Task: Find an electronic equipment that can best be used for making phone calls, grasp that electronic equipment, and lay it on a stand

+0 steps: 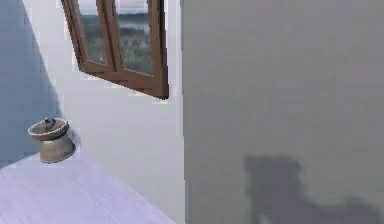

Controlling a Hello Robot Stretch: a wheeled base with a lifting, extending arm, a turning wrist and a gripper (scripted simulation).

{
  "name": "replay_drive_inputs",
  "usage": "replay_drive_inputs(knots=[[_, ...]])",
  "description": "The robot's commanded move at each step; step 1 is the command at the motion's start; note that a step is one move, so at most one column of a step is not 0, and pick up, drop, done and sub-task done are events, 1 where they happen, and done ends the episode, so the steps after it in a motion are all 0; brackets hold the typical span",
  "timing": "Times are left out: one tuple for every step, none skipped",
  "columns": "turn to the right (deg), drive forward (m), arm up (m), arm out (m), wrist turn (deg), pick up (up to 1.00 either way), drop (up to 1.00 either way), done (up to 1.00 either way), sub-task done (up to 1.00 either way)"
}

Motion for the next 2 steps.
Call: replay_drive_inputs(knots=[[45.0,0.00,0.00,0.00,0.0,0.00,0.00,0.00,0.00],[21.0,0.00,0.00,0.00,0.0,0.00,0.00,0.00,0.00]])
